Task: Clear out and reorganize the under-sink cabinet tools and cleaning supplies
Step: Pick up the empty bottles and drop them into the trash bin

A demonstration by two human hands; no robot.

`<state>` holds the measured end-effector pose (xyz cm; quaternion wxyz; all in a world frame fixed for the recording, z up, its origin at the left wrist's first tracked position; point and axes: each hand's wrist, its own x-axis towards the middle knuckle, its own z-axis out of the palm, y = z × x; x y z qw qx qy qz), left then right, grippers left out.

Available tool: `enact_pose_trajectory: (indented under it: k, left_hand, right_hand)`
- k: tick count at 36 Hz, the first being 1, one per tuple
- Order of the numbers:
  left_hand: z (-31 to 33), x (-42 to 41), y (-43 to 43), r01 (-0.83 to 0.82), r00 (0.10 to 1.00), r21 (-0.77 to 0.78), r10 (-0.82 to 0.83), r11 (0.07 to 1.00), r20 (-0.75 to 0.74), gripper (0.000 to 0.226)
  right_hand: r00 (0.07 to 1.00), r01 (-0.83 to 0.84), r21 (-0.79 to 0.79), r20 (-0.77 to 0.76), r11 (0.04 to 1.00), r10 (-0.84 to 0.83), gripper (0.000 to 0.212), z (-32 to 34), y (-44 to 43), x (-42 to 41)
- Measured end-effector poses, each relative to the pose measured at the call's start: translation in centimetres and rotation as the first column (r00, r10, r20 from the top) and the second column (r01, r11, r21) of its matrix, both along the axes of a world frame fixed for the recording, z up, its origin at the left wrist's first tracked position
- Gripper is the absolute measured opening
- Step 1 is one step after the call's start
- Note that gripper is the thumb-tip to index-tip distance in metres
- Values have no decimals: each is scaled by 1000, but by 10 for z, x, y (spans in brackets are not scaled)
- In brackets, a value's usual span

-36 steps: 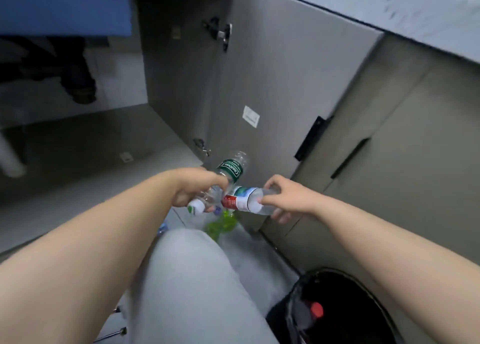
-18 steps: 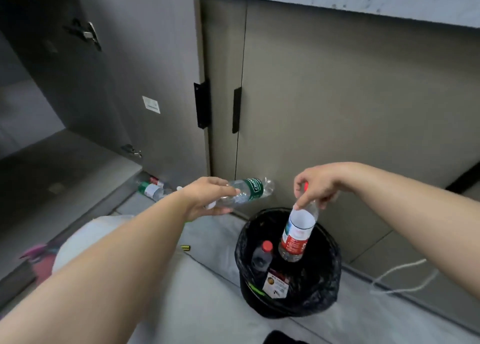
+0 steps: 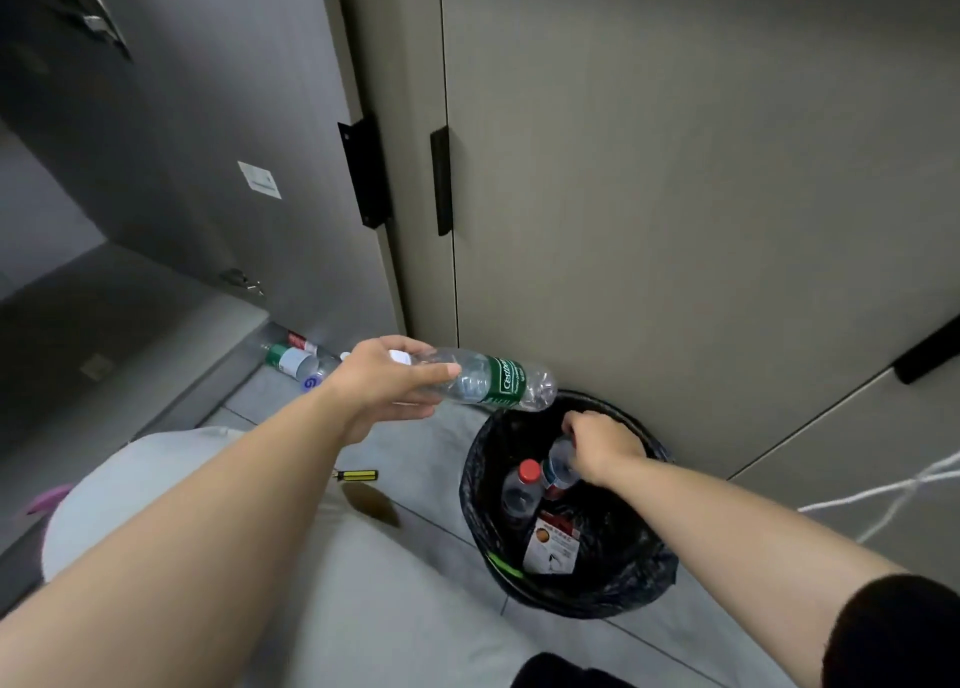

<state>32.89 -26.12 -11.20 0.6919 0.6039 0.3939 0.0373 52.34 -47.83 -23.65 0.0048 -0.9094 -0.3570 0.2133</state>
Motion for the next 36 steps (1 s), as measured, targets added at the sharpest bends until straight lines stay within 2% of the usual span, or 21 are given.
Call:
enact_pose_trajectory:
  k: [4, 9, 14, 19, 21, 23, 26, 28, 29, 32, 34, 36]
  left_hand:
    - [-5, 2, 3, -61, 998, 76, 60, 995, 13, 66]
    - [-4, 7, 2, -30, 998, 155, 20, 987, 63, 44]
    - [-2, 11, -2, -43, 991, 173, 20, 984, 134, 44]
    - [3, 16, -9, -12, 981, 192, -25, 981, 190, 43]
    - [5, 17, -12, 10, 978, 208, -53, 978, 202, 40]
    - [7, 19, -16, 36, 973, 229, -86, 973, 213, 39]
    - [8, 20, -21, 83, 962, 240, -141, 967, 234, 40]
    - [9, 20, -25, 130, 953, 275, -196, 953, 230, 40]
    - [10, 20, -27, 148, 950, 296, -219, 943, 223, 40]
    - [12, 21, -32, 200, 934, 315, -278, 928, 226, 41]
    - [12, 21, -35, 268, 912, 316, -345, 910, 222, 44]
    - [12, 23, -37, 326, 894, 330, -403, 886, 198, 45]
  right_hand:
    - [1000, 2, 47, -11, 999, -1, 32, -18, -1, -4]
    - [998, 16, 44, -55, 999, -13, 37, -24, -1, -4]
    - [992, 50, 75, -121, 996, -40, 54, -20, 0, 1]
    - [994, 42, 88, -100, 995, -33, 41, 7, 5, 10]
    - [994, 67, 175, -100, 982, -50, 27, 30, 11, 12]
    - [992, 102, 344, -106, 934, -69, 22, 57, 19, 13]
    - [982, 142, 650, -188, 746, -23, 18, 103, 33, 4]
    - [972, 115, 752, -219, 649, 81, 11, 134, 40, -6]
    - [966, 86, 768, -221, 635, 137, 13, 147, 43, -11]
    - [962, -102, 700, -111, 707, 249, 31, 170, 45, -23]
    - [958, -206, 618, -28, 759, 284, 32, 175, 44, -29]
    - [958, -230, 589, -4, 775, 287, 29, 176, 43, -32]
